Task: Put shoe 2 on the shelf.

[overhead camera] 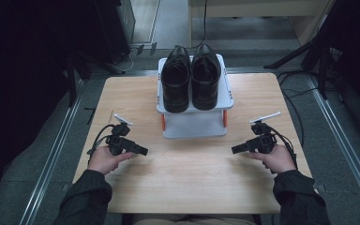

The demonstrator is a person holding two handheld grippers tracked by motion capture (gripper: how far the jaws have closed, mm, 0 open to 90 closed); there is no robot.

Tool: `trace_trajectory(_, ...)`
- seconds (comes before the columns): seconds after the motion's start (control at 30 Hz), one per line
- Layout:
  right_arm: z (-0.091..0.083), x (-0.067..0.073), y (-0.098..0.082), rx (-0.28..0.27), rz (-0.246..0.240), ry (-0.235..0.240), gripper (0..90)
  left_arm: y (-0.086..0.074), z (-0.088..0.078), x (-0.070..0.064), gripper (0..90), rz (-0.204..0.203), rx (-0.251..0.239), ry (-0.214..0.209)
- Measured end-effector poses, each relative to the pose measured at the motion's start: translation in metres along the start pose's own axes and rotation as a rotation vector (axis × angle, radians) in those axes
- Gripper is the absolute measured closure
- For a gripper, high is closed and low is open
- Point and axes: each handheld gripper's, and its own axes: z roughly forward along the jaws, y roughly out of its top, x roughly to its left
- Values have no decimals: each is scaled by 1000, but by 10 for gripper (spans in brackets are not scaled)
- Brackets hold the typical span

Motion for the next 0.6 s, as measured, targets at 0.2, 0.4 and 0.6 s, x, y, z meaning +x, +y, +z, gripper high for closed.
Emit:
trace_trajectory(0.2, 3, 0, 0, 14, 2, 0, 490, 1, -1, -3, 432, 18, -21, 0)
trace_trajectory(0.4, 6, 0, 0, 24, -4, 3, 485, 2, 1, -5, 426, 40, -7, 5)
trace_trajectory(0.6, 8, 0, 0, 36, -7, 3, 482, 3, 8, -10, 413, 54, 10, 9)
